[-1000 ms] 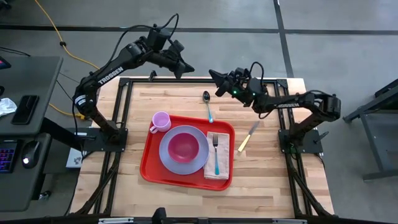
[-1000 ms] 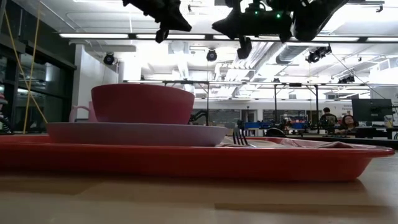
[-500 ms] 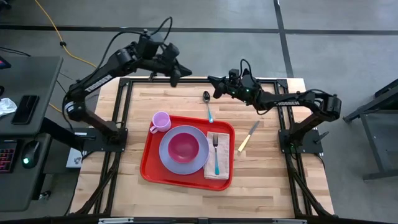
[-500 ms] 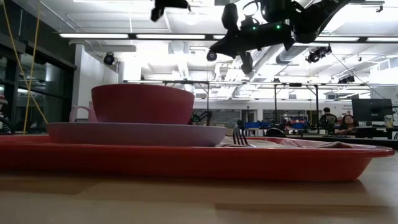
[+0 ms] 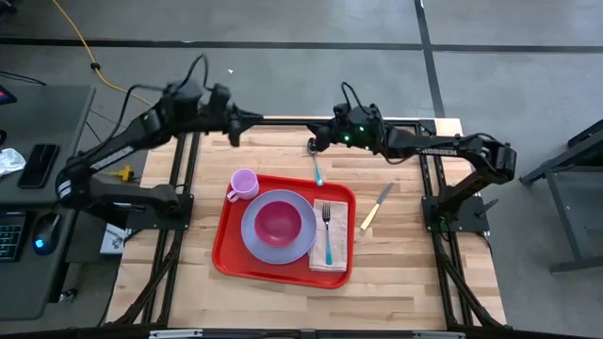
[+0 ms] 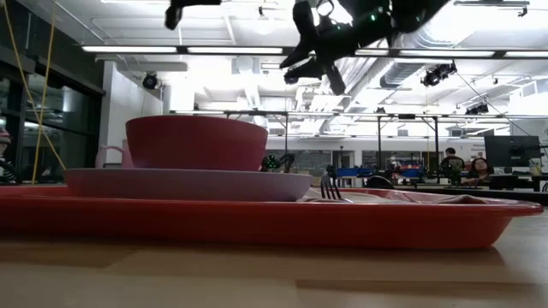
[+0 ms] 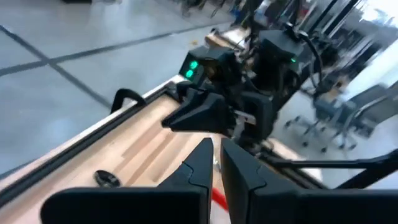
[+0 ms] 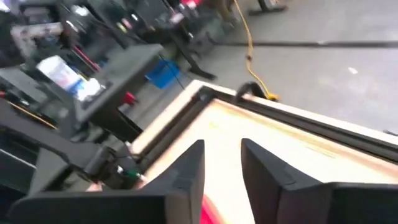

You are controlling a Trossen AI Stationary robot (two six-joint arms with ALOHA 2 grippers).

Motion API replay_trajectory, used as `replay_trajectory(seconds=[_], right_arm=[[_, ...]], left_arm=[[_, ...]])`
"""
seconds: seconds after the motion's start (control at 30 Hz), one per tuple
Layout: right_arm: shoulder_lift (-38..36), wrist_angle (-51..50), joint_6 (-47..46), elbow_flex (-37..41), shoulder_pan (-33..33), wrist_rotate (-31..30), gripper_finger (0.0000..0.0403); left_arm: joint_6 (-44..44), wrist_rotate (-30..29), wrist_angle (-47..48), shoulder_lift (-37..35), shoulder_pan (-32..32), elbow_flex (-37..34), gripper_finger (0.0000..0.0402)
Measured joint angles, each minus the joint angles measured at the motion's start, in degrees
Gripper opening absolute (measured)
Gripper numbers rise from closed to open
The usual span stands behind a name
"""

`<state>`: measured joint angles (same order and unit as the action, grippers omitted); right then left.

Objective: Set up tray
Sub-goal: Put the blue spoon on top of the gray napkin to the left of the blue fork

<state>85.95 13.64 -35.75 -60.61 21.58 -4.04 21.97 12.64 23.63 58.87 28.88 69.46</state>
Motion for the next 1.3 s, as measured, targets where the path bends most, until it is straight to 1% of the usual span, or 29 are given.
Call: replay_trajectory(seconds=[0.07, 0.2, 0.33, 0.43, 0.57, 0.7, 0.8, 0.93, 1.1, 1.2, 1.3], right_arm=[[0.0, -6.76, -0.18, -3.66, 0.0, -0.84, 0.0092], [0.0, -17.16, -0.27, -9.37, -0.59, -3.67, 0.0116], [0.12, -20.31, -1.59, -12.4, -1.89, -4.99, 0.0128], [1.16, -21.34, -3.33, -13.59, -2.61, -4.4, 0.0131], [4.1, -22.28, -4.75, -14.94, -3.69, -4.23, 0.0131], [7.79, -23.4, -6.31, -17.38, -4.2, -1.61, 0.0131], [10.9, -29.01, -6.41, -20.93, -4.22, -0.43, 0.0131], [15.36, -37.73, -6.99, -26.84, -4.11, -0.43, 0.0131], [21.47, -47.26, -9.64, -33.77, -3.7, 1.11, 0.0131], [24.71, -52.77, -10.69, -36.73, -3.57, 1.51, 0.0131], [26.41, -55.72, -10.78, -37.65, -3.16, 1.67, 0.0131]], left_arm=[[1.54, 0.09, -3.56, -4.1, -0.05, -5.32, 0.0062], [3.83, 0.23, -8.98, -10.61, -0.06, -13.07, 0.0062], [5.72, -0.05, -12.81, -15.46, -0.04, -18.76, 0.0062], [5.69, -0.19, -14.59, -18.36, -0.06, -21.84, 0.0062], [5.6, -0.65, -14.8, -21.36, -0.06, -25.19, 0.0062], [6.62, -1.02, -17.88, -24.28, -0.06, -29.03, 0.0062], [7.2, -1.09, -20.61, -26.57, -0.06, -32.54, 0.0062], [8.45, -1.24, -22.23, -28.74, -0.06, -36.42, 0.0062], [8.46, -1.28, -29.94, -30.97, -0.06, -41.93, 0.0062], [8.49, -1.49, -33.78, -31.94, -0.06, -45.5, 0.0062], [8.53, -1.77, -36.52, -32.72, -0.06, -48.57, 0.0062]])
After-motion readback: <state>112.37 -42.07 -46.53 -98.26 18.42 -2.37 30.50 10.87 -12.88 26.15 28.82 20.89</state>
